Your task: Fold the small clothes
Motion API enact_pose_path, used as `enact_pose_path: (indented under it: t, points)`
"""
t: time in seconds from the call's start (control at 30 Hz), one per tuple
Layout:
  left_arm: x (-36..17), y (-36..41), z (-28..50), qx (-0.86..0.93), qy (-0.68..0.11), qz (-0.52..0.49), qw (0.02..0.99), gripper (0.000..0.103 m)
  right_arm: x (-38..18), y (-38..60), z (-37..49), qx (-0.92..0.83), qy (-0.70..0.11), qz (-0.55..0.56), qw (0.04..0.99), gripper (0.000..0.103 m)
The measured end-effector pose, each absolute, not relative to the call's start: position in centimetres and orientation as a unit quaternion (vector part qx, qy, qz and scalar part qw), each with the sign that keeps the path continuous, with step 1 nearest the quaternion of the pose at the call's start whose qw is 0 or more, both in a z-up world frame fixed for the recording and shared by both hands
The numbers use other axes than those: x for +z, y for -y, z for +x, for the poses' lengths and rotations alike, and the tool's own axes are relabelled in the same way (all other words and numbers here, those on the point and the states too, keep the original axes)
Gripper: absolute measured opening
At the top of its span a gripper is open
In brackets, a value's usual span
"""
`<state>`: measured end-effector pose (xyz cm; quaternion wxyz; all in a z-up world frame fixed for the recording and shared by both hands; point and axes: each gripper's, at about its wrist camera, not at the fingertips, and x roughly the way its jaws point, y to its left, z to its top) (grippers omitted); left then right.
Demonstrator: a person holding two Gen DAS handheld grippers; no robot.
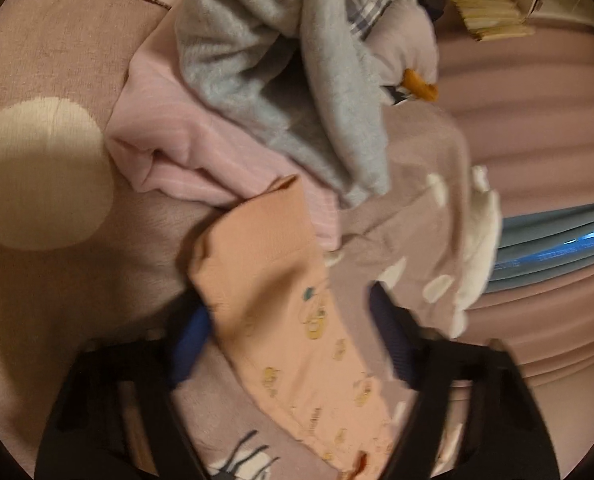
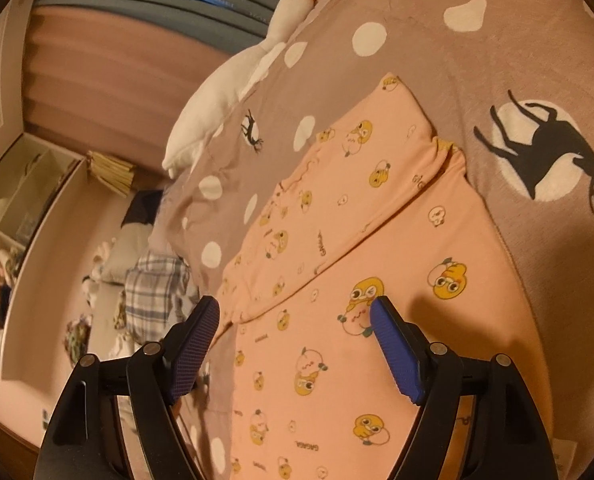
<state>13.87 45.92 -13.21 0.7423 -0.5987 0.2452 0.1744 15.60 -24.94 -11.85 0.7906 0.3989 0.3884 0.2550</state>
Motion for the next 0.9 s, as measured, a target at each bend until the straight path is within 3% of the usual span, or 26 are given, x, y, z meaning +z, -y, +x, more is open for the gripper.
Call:
enact_pose_path:
  t: [0.07, 0.1, 0.3, 0.63, 0.9]
  points:
    - [-13.4, -45.7, 15.1, 0.193, -0.298, -0.569, 0.742, 0.012, -11.9, 24.7, 15.6, 0.259, -0.391, 0.397, 0.789, 0.078]
    - [-13.5, -45.5, 15.4, 0.197, -0.316, -0.558, 0.741, 0.006, -11.8, 24.6, 15.5, 0.260, -0.392, 0.395, 0.789, 0.078]
    - [-9.5, -43.4, 16.4, 0.200, -0.324, -0.483, 0.788, 0.005, -11.7, 24.2, 15.2, 0.264, -0.394, 0.382, 0.793, 0.078]
    - [1.2, -31.3, 20.8, 0.066, -0.300, -0.329, 0.893, 0.005, -11.7, 24.6, 14.1, 0.281, -0.381, 0.385, 0.792, 0.079]
    - [2.0, -17.8, 24.2, -0.054, -0.342, -0.255, 0.903, 0.005, -11.7, 25.7, 13.1, 0.277, -0.376, 0.384, 0.797, 0.079]
